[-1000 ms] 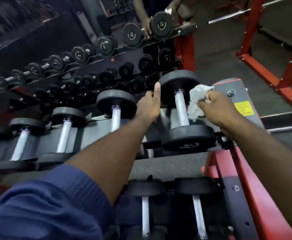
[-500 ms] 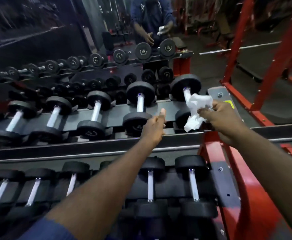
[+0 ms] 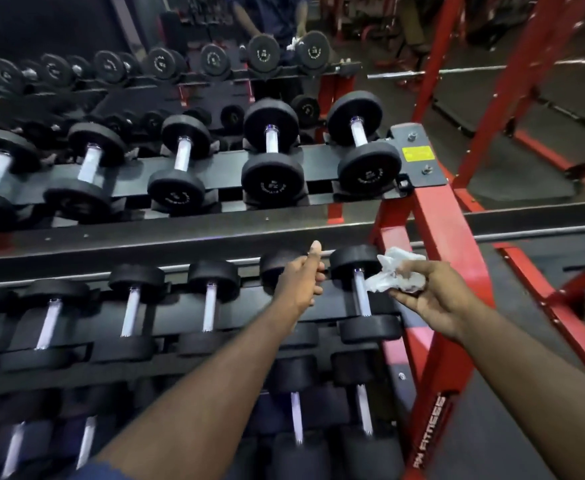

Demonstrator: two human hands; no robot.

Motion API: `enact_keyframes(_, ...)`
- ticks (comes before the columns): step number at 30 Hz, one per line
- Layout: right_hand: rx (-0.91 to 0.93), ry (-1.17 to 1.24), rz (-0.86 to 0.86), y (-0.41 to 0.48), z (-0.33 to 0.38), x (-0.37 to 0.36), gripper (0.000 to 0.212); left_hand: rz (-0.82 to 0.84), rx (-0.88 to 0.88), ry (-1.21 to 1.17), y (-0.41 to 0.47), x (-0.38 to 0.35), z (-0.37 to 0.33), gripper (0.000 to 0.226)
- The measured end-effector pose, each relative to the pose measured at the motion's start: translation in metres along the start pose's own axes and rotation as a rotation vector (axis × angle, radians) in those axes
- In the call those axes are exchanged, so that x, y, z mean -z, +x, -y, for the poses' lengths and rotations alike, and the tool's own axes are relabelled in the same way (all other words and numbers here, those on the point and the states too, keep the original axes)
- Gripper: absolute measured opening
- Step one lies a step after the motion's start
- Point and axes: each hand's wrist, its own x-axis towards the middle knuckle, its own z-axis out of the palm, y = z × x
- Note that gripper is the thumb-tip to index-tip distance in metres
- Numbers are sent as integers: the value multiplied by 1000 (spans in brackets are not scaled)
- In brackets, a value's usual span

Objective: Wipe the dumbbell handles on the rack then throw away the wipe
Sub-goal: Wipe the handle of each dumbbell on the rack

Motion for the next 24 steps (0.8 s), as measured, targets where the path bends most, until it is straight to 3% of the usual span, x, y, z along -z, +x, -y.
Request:
enact_keyframes(4,-70,16,0,30,-22,26,50,-15,89,17,8,-15,38,63)
enact_keyframes(8,-70,-79,-94,74,-45,50,25,-68,178,34,34,-41,76,60)
enact_keyframes(13,-28,-340,-158,145,-69,88,18,-179,334,5,85,-93,138,58)
enact_keyframes(16,69,-566,-181,190,-89,97,26,-236,406,19,112,-124,170,70)
enact_keyframes(19,132,-910,-165,228,-106,93,21,-307,464,28,137,-149,195,74)
enact_keyframes(21,122,-1103,-113,248,-119,93,19,-378,524,-19,152,-162,209,74)
enact_keyframes(24,-47,-1292,-31,270,-138,98,18,-454,598,-37,172,-175,222,67)
